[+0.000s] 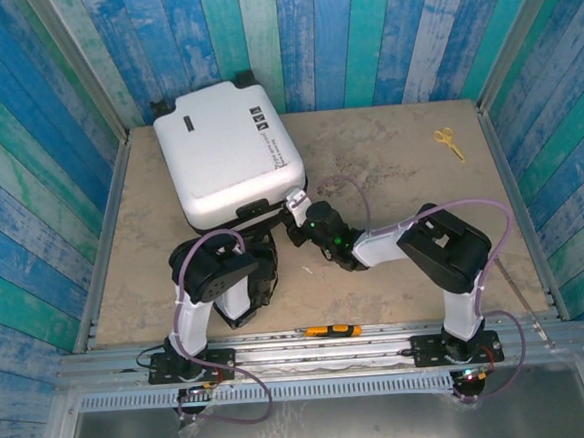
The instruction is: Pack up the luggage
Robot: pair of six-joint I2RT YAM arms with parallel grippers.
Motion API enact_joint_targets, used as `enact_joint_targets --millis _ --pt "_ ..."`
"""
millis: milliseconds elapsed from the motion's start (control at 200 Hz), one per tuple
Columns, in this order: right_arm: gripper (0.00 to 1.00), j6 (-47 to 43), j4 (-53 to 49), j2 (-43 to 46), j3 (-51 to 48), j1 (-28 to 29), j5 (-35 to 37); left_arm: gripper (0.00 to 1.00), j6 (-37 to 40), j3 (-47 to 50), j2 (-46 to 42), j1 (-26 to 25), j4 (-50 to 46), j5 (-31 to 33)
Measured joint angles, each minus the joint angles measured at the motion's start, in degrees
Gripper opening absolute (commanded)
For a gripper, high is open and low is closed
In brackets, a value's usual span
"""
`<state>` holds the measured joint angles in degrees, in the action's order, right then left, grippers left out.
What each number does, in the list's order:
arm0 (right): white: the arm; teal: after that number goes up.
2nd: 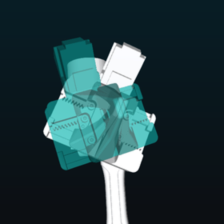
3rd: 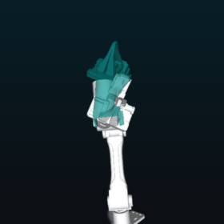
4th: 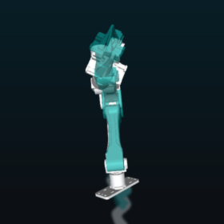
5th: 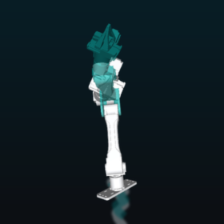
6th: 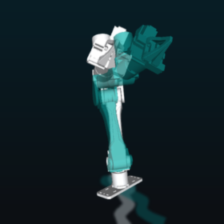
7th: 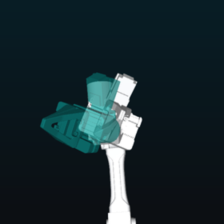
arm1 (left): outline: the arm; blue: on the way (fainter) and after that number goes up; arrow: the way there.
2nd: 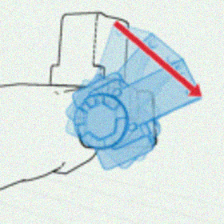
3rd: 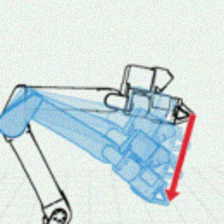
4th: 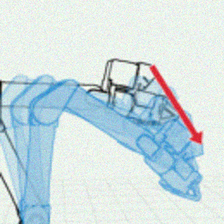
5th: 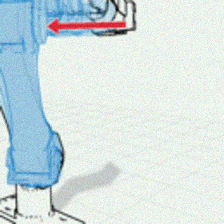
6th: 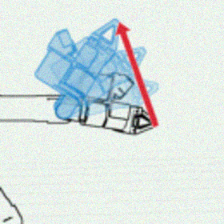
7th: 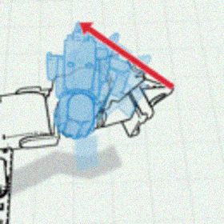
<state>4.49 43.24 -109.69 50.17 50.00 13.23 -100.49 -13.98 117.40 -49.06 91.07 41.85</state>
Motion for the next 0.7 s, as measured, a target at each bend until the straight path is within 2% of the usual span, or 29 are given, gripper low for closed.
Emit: enact_joint_targets --millis 55,180,341,511,641,681,701 --pt "0.14 0.6 -1.2 0.0 0.7 0.4 2.4 0.0 -0.1 0.0 0.1 0.0 0.0 0.0" --pt "0.01 1.6 -2.2 0.0 1.1 0.9 5.9 0.0 -0.1 0.0 0.2 0.0 0.1 0.0" --pt "0.01 0.4 -6.6 2.0 1.0 0.1 10.3 0.0 -0.1 -0.1 0.4 0.0 0.1 -0.2" --pt "0.01 -1.4 -13.9 8.9 1.2 -3.4 13.4 0.0 -0.1 -0.1 0.4 0.0 0.1 -0.2" --pt "0.01 -2.7 -17.6 13.8 0.9 -5.8 11.8 0.0 -0.1 -0.1 0.4 0.0 0.1 -0.2" --pt "0.07 -2.9 -18.0 15.1 0.2 -6.6 9.8 0.0 0.0 -0.1 0.4 0.0 0.1 -0.2" --pt "0.13 -3.0 -18.1 15.6 -0.2 -6.9 8.7 0.0 0.0 -0.1 0.4 0.0 0.1 -0.2"
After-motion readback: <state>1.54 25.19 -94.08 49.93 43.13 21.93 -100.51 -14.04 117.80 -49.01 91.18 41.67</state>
